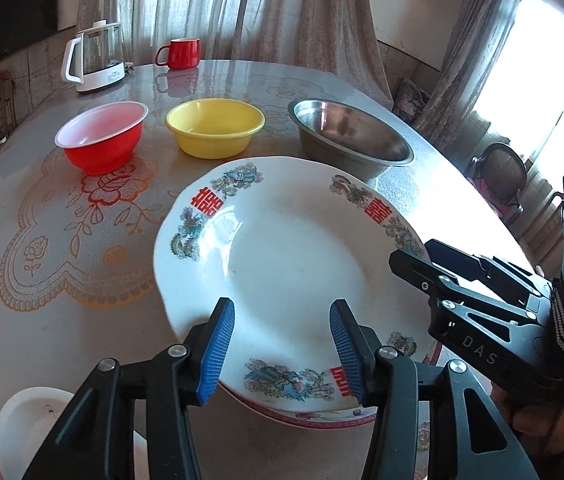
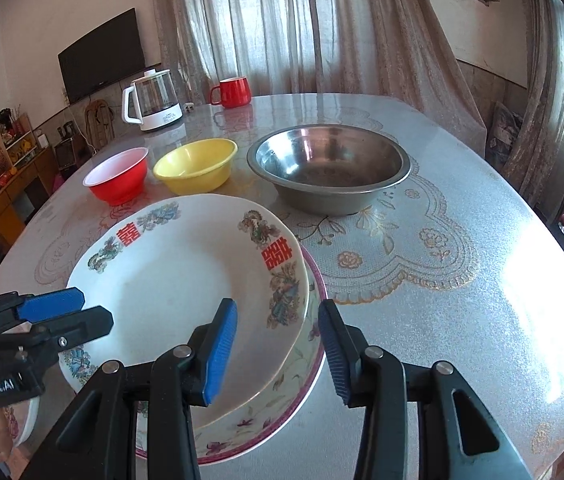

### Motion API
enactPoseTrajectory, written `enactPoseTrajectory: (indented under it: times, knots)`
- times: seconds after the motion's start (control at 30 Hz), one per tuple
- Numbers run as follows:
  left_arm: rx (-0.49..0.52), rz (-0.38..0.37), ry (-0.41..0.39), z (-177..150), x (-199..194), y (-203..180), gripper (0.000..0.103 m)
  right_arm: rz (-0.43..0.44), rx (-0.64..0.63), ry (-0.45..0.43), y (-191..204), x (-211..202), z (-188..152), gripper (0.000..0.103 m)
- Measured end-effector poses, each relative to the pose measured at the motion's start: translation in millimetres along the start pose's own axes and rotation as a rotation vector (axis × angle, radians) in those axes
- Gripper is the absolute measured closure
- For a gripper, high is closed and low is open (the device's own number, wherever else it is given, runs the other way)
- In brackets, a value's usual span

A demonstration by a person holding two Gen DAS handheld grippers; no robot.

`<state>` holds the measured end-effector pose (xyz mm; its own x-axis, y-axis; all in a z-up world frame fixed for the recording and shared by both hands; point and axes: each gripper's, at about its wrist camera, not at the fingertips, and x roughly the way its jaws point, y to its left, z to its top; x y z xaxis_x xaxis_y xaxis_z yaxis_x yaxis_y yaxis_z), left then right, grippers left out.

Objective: Organize plates and bowls
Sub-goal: 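Withdraw the left tool from the stack toward the rose-pattern plate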

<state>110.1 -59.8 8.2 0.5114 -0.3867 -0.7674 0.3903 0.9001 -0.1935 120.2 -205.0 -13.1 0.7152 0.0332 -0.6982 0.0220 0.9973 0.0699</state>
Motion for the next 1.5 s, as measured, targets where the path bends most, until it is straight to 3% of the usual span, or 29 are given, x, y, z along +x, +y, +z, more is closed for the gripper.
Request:
enactPoseTrajectory:
  times: [0.2,0.4,0.6,0.73,0.9,1.17,1.5]
  knots:
    - [-0.086,0.044,-0.067,4,-20,24,0.050,-0.034,-0.030,0.011,5,2,-6,0.060]
    - [-0.150,0.068,-0.029,16,-11,52,0.039,-0.035,-0.032,0.020,5,3,-8,0.064]
    - [-0.130,0.042,-0.044,27,-3,49,0.039,0.026,0.032,0.014,-6,0,-8,0.064]
    - [-0.119,0.034,-0.012,35,11,46,0.036,0.095,0.122,-0.012,-19,-5,-3,0.064]
    - [-0.080,0.042,-0.011,35,14,38,0.036,0.094,0.112,-0.003,-23,2,4,0.066]
    - [-0.063,0.051,-0.005,25,7,30,0.036,0.070,0.062,0.027,-25,4,0,0.083]
    - [-0.058,0.031,-0.003,13,0,21,0.032,0.054,0.028,0.020,-26,-5,-4,0.088]
